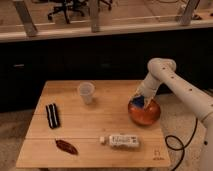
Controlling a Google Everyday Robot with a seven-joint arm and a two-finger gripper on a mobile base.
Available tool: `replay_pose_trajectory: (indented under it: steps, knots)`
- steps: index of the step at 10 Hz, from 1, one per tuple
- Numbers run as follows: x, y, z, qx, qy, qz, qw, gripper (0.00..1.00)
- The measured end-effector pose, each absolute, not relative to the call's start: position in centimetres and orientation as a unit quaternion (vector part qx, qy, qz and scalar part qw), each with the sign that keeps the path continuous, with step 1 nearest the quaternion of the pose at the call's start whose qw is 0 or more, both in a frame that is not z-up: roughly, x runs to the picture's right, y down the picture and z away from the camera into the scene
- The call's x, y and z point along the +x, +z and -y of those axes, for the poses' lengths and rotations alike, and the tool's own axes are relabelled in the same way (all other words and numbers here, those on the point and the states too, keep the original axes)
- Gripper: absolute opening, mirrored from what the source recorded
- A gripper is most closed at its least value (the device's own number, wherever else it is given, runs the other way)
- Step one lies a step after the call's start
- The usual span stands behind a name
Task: Place the white sponge in the ceramic bowl
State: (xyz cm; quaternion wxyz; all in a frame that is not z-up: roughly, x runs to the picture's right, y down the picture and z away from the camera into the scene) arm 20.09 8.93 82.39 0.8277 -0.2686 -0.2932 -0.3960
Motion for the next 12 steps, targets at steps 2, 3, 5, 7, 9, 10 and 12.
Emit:
replay_pose_trajectory:
  steps: [2, 3, 5, 7, 9, 10, 12]
  knots:
    - [20.43, 82.31, -8.8, -0.265, -0.394, 0.295, 0.829, 0.74]
    - [20.5, 82.26, -8.74, -0.263, -0.393, 0.296, 0.83, 0.74]
    - [20.49, 82.18, -8.62, -0.262, -0.392, 0.3, 0.829, 0.74]
    - [20.78, 82.06, -8.59, -0.259, -0.392, 0.301, 0.829, 0.78]
    - [21.07, 82.01, -8.37, -0.253, -0.394, 0.301, 0.831, 0.8]
    - [21.13, 81.99, -8.28, -0.251, -0.393, 0.301, 0.832, 0.8]
    - [21.12, 81.97, -8.15, -0.247, -0.393, 0.302, 0.833, 0.8]
